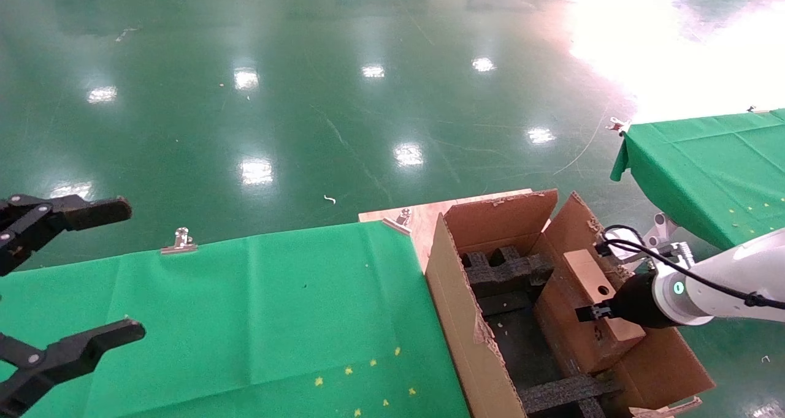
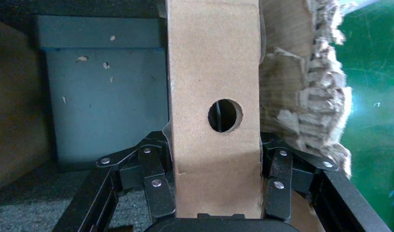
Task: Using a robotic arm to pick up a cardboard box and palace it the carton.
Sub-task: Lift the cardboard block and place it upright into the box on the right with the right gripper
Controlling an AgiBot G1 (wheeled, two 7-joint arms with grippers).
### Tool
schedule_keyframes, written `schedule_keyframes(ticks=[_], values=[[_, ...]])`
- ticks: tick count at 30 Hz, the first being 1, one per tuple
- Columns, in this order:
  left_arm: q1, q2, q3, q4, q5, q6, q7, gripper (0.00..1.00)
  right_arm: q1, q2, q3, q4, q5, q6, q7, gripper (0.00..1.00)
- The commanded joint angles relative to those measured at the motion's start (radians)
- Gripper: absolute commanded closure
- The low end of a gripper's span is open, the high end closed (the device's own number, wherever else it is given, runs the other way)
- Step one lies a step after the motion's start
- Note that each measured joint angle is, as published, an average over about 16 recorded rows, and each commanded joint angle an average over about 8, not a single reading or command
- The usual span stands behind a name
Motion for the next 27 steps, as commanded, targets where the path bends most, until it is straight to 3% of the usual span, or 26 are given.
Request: schedule_keyframes(ticks=[1,20,21,27], values=[[0.0,0.0,0.0,0.0,0.0,0.0,0.0,0.0,-0.01,-0.008,-0.003,-0.017,0.006,0.011,-0.008,1.0],[0.0,0.0,0.0,0.0,0.0,0.0,0.0,0.0,-0.091,-0.132,-0.015,-0.263,0.125,0.078,-0.171,0.99],[0.0,0.0,0.0,0.0,0.0,0.0,0.0,0.0,-0.093,-0.137,-0.014,-0.272,0.131,0.079,-0.18,0.93],[0.0,0.0,0.0,0.0,0.0,0.0,0.0,0.0,-0.097,-0.152,-0.012,-0.299,0.148,0.081,-0.208,0.18]])
